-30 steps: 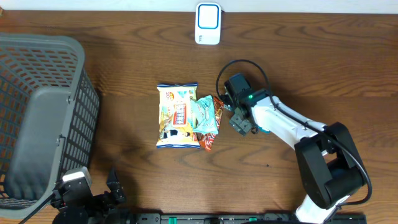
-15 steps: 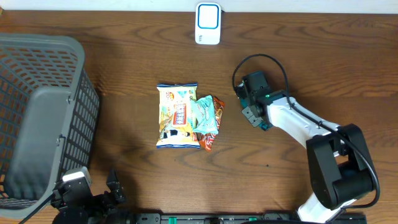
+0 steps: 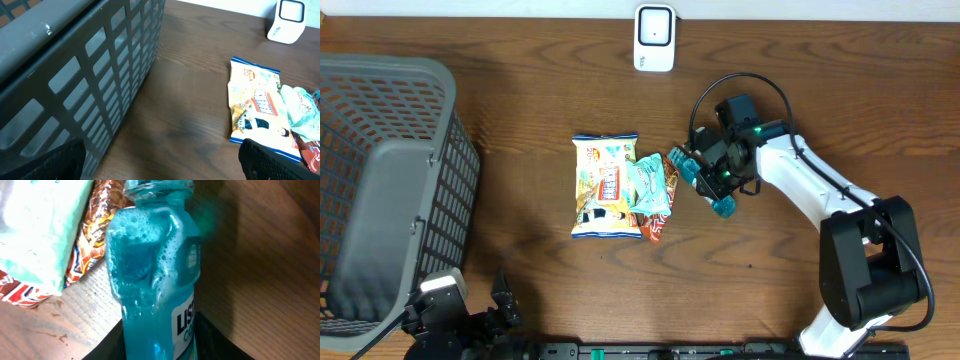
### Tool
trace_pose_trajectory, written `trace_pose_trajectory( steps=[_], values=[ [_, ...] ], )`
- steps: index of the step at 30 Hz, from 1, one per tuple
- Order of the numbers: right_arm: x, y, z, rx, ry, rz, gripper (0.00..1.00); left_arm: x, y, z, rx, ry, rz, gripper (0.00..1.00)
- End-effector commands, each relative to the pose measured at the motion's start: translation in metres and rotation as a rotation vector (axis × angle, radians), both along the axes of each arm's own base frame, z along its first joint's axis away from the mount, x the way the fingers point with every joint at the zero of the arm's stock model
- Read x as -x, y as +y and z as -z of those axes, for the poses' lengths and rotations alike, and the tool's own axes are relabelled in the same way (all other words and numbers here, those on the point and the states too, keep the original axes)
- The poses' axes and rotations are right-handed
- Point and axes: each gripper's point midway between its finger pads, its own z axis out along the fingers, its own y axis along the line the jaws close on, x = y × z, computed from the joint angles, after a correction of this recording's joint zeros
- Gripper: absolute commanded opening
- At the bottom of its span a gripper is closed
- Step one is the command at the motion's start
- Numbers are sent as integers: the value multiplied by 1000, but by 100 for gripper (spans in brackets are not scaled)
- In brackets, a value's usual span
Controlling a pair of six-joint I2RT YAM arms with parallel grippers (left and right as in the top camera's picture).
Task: Scan the item barcode
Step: 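Lift the mouthwash bottle and rotate it upright with the right gripper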
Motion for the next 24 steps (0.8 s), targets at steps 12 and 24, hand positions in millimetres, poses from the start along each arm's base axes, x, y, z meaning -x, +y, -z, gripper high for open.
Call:
trace_pose_trajectory(
  steps=[12, 24],
  values=[
    [-11, 8, -12, -62, 8, 65, 53, 0, 1, -2, 7, -8, -10, 98],
    [-18, 21, -53, -102, 14, 79, 61, 0, 1, -2, 7, -8, -10, 98]
  ],
)
